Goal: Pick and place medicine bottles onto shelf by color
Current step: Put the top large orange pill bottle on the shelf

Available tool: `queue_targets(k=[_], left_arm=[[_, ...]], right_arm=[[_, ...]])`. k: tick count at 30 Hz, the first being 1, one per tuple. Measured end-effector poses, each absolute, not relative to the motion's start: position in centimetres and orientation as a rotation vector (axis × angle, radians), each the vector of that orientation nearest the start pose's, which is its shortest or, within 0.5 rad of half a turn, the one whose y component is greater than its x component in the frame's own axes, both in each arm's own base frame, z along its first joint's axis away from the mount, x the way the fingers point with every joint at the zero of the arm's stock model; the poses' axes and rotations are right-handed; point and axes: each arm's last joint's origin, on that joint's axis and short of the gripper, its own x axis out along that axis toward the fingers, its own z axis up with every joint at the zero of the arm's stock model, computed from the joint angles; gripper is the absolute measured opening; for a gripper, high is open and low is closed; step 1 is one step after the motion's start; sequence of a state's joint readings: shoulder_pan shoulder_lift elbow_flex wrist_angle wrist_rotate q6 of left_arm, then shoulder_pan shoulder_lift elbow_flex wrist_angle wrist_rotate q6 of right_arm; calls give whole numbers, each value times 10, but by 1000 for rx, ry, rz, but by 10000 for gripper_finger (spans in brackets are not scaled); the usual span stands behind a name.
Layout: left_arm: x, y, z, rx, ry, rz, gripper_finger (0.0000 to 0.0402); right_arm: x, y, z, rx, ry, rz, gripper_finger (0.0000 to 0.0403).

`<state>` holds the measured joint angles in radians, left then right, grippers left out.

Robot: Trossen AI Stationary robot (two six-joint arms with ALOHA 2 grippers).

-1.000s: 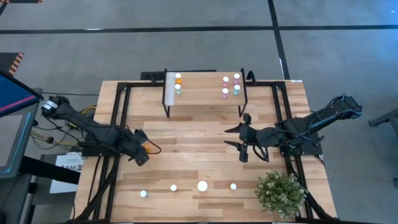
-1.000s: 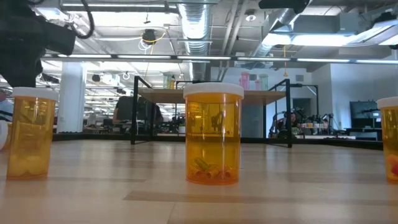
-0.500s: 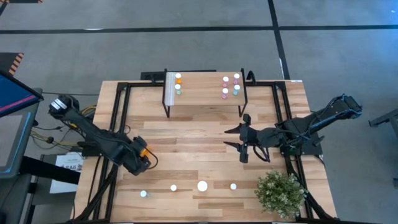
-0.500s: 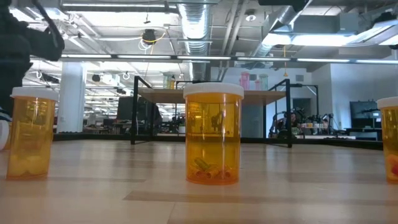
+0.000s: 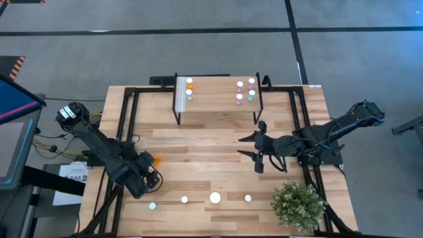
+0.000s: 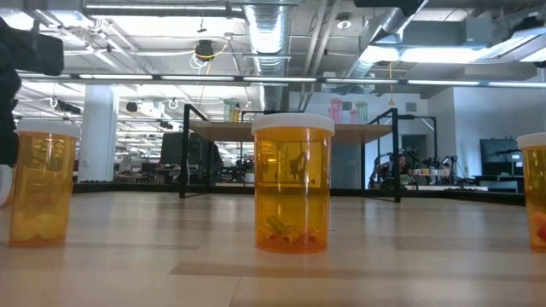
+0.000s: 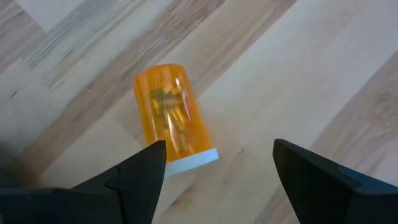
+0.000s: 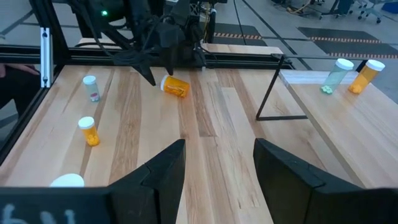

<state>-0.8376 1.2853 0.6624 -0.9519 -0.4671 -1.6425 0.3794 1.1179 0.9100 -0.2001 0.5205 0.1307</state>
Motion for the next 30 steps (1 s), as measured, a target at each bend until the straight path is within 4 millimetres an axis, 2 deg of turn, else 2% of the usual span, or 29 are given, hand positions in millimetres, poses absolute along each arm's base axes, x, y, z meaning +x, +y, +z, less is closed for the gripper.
queue_targets(k=[21, 27, 30], left_arm=[[128, -126, 163, -456, 930, 779, 281], [119, -122, 148, -494, 947, 806, 281], [115, -123, 146, -510, 937, 812, 281]], right_arm=[[230, 76, 313, -54, 354, -161, 209], [230, 76, 313, -54, 353, -160, 209], [230, 76, 313, -54, 353, -160, 209]])
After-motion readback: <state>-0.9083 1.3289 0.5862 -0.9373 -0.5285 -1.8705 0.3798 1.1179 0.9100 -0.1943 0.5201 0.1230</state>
